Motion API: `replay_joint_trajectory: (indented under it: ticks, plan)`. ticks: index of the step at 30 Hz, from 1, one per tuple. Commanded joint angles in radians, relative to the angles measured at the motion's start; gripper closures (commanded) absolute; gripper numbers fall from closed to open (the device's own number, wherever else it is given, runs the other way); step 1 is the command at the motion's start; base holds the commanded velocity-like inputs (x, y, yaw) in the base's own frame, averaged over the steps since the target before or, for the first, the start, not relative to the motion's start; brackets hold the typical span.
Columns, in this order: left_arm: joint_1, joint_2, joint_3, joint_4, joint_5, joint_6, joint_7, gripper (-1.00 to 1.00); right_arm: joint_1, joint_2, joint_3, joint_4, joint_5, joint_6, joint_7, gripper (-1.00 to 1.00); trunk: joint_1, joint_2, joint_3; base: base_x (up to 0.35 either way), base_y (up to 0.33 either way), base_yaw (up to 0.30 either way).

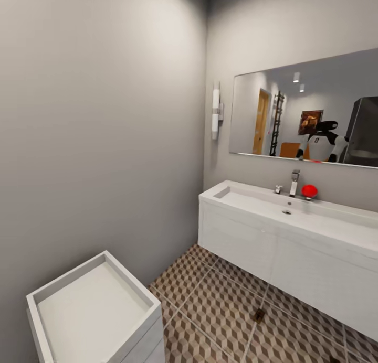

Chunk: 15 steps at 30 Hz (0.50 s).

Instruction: Take the four mousetraps from the cabinet in the bathroom and place them on the bathroom floor. Make sure all four end up on the same floor surface, and ensure that at least two of them are either under or directly next to the same bathroom sink.

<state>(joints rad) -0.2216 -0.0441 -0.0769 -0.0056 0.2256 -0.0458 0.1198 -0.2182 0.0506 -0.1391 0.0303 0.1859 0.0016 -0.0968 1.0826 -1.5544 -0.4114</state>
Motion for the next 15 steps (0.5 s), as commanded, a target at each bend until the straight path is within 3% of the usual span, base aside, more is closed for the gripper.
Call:
replay_joint_trajectory:
  ticks: [1,10,15]
  plan:
    - [-0.001,0.000,-0.008,0.001,0.009,-0.003,0.003,-1.00,-0.001,0.000,-0.008,0.002,0.011,0.000,-0.004,-1.00,0.000,-0.001,-0.001,0.000,0.000,0.273]
    - [-0.001,-0.015,-0.008,0.002,0.010,-0.002,-0.032,-1.00,-0.001,0.000,-0.008,0.002,0.011,0.000,-0.004,-1.00,0.000,-0.001,-0.001,0.000,0.000,0.273]
    - [-0.001,-0.018,-0.008,0.002,0.011,0.001,-0.085,-1.00,-0.001,0.000,-0.008,0.002,0.011,0.000,-0.004,-1.00,0.000,-0.001,-0.001,0.000,0.000,0.273]
